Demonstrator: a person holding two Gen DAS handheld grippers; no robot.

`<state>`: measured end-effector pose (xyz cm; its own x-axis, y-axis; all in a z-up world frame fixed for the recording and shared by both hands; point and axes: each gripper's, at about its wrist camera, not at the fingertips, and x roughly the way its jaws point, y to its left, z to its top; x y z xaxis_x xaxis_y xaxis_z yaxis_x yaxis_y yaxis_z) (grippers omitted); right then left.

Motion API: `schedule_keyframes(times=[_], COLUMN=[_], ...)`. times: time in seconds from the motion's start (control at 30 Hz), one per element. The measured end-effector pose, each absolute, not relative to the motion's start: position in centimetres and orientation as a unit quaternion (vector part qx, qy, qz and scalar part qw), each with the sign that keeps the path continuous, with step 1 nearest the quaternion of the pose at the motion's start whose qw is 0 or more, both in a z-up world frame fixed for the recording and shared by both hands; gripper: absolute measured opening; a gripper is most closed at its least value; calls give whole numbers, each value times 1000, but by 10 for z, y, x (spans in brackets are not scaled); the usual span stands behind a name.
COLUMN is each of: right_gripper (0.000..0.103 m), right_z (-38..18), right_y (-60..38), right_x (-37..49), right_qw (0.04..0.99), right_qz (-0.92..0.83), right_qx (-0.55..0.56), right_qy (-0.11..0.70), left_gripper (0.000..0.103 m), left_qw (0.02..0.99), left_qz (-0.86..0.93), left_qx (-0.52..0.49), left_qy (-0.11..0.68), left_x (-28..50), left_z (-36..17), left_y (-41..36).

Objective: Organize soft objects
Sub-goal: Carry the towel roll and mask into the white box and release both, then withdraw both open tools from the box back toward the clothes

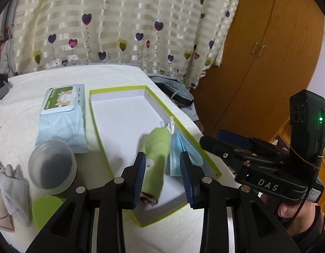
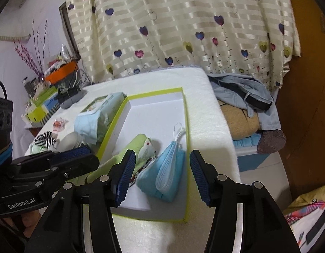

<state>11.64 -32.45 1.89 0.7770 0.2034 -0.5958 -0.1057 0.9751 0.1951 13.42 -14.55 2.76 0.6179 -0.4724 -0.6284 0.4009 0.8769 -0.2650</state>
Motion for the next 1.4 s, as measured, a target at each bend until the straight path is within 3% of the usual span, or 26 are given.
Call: schedule_keyframes(times=[0.6,0.73,1.4], right_gripper=[55,55,55], right_z=[34,36,38], right_y=[-272,-257,-194], right_x=[72,65,43], right_qw=[939,935,930], right_qz=[167,189,222], right_qx=[62,55,-8], right_qy=[293,296,294], left_gripper=[31,40,40], left_qw=[928,932,941], left_qz=[-178,-160,-115], left_qx=[-33,-40,-72], left_qy=[325,323,311], left_x=[68,57,25], left_z=[41,40,34], left_y=[-92,-77,-12])
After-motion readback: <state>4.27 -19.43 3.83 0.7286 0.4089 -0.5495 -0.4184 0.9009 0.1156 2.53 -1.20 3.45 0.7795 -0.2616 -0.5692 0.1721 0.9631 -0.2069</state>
